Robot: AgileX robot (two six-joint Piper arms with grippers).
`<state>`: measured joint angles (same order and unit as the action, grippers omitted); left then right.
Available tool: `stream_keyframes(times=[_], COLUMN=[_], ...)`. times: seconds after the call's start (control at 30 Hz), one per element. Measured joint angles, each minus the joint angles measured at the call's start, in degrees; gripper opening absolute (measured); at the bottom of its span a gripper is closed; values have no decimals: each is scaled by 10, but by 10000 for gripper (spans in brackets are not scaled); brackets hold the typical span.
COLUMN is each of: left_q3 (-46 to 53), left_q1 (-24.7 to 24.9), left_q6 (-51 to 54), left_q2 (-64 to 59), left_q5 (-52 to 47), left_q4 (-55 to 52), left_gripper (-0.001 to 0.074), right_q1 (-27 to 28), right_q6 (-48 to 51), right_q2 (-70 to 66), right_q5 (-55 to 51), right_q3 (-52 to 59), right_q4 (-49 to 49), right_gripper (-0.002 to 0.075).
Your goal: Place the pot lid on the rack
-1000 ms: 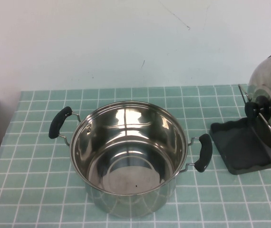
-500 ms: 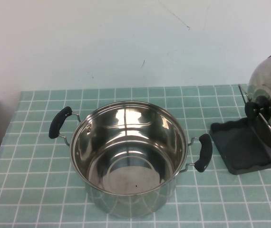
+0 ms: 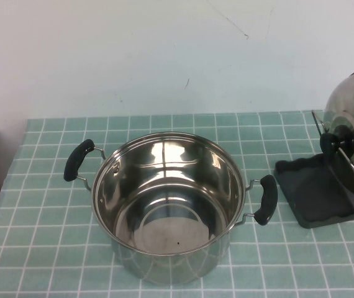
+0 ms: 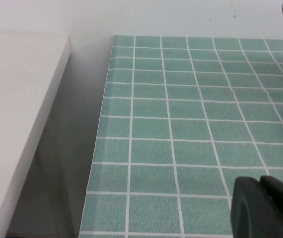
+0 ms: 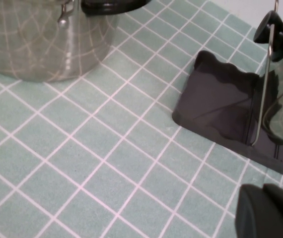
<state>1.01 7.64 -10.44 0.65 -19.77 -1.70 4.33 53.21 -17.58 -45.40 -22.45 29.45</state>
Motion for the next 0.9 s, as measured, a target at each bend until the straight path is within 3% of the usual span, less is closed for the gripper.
stream_keyframes(times=[0.27,0.63,0.9], left_q3=[0,0,0], left_q1=[0,0,0], left_q6=[0,0,0], left_q2=[0,0,1], left_q5=[0,-1,-1], left_q4=[0,-1,-2], left_gripper=[-2,-2,-2], right_q1=[0,0,0], right_q6=[-66,-414,-493], right_q2=[44,169,183], right_q5=[36,186,218], right_q3=[18,183,232], right_q4=[-78,-283,-300], right_gripper=[-3,-3,-3])
